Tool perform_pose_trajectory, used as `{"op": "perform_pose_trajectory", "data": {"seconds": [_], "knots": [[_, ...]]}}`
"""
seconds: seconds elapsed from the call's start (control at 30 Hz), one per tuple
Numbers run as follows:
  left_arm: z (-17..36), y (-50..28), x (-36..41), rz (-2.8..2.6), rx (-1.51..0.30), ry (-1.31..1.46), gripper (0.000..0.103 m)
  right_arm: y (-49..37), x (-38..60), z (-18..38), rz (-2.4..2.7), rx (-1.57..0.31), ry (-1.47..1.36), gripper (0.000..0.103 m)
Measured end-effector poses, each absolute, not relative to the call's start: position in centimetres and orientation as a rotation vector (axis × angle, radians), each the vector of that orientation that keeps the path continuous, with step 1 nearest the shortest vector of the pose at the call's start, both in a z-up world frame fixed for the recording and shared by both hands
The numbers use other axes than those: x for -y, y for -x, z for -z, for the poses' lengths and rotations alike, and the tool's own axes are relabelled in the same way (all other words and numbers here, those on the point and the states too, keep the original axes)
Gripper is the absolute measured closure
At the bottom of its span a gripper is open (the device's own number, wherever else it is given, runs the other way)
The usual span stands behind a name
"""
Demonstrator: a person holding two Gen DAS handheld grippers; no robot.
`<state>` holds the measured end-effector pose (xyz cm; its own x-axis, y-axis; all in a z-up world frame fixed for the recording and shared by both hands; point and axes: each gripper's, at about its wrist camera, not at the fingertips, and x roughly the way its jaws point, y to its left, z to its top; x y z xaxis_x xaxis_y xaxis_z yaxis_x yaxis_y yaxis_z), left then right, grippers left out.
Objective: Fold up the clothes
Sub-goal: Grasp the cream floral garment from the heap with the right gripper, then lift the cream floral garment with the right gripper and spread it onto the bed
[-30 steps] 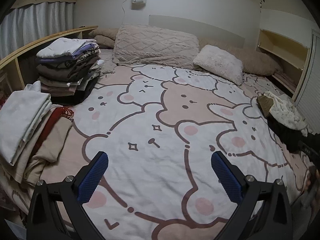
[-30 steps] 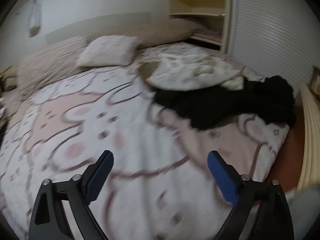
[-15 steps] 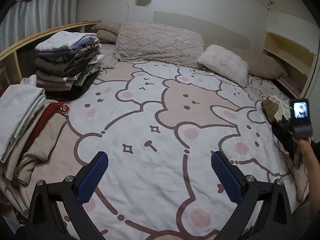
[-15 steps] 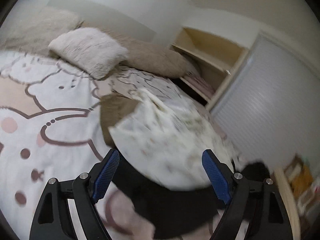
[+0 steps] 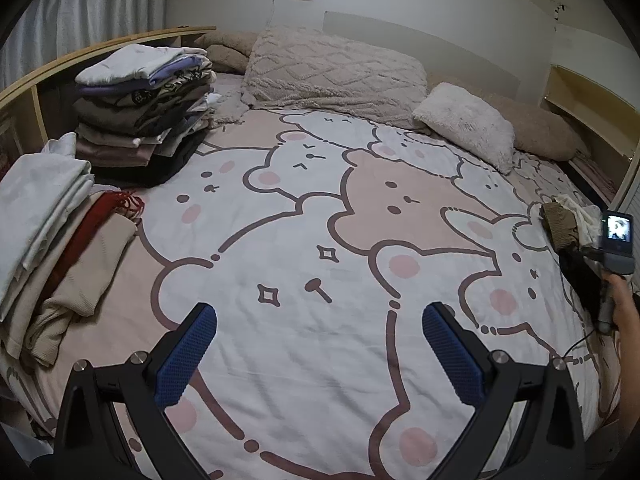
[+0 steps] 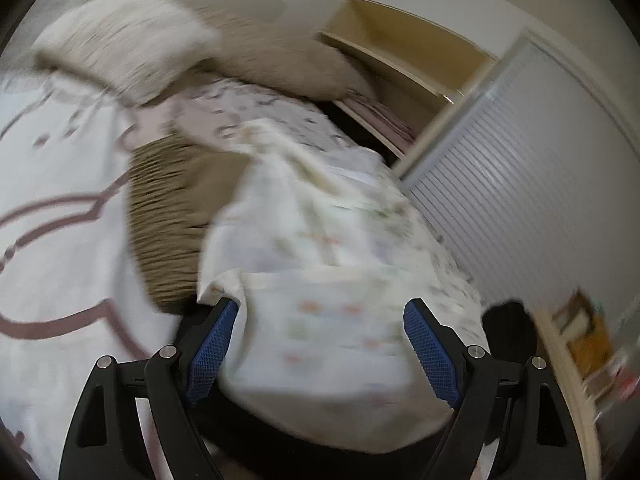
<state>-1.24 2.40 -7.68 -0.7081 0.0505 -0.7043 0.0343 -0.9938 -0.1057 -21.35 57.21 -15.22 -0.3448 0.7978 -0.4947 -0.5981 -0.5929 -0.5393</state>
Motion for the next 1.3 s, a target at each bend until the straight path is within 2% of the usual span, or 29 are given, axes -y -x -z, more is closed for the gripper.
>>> {"op": "perform_pose_trajectory", "data": {"seconds": [0.1,0.17,0.2,0.23,0.3,0.4,0.5,0.8,0.87,1.03,1.3], "knots": [[7.7,1.2,-2.7,-2.874,0.182,1.197,0.000,20.2,-62.0,14.5,-1.989,0.201,0.983,0.018],[7.5,0.9,-2.9,-2.870,0.184,1.184,0.000,19.4,-64.5,14.3,-2.023,0.108,1.028,0.044],[7.3,0.8,-2.9,-2.871,0.182,1.178,0.000,19.3,-65.5,14.2,-2.040,0.077,1.065,0.072],[7.1,0.6,-2.9,-2.875,0.180,1.170,0.000,19.3,-66.0,14.0,-2.051,0.072,1.077,0.089],[6.7,0.2,-2.7,-2.884,0.176,1.152,0.000,19.6,-66.6,13.3,-2.069,0.089,1.078,0.092],[5.9,-0.4,-2.0,-2.911,0.165,1.117,0.000,19.3,-66.1,10.8,-2.052,0.215,1.016,0.098],[5.4,-0.9,-1.1,-2.925,0.181,1.099,0.000,17.3,-67.1,6.5,-2.014,0.241,0.918,0.100],[5.1,-1.9,0.7,-2.926,0.268,1.069,0.000,11.4,-70.3,-6.9,-1.887,0.293,0.626,0.100],[5.1,-2.0,0.6,-2.916,0.281,1.056,0.000,10.1,-69.7,-10.0,-1.862,0.354,0.558,0.101],[5.0,-2.6,0.4,-2.884,0.313,1.031,0.000,9.5,-64.7,-17.1,-1.857,0.574,0.421,0.101],[4.0,-3.9,1.3,-2.847,0.364,0.949,0.000,10.6,-46.9,-27.5,-1.932,0.957,0.100,0.101]]}}
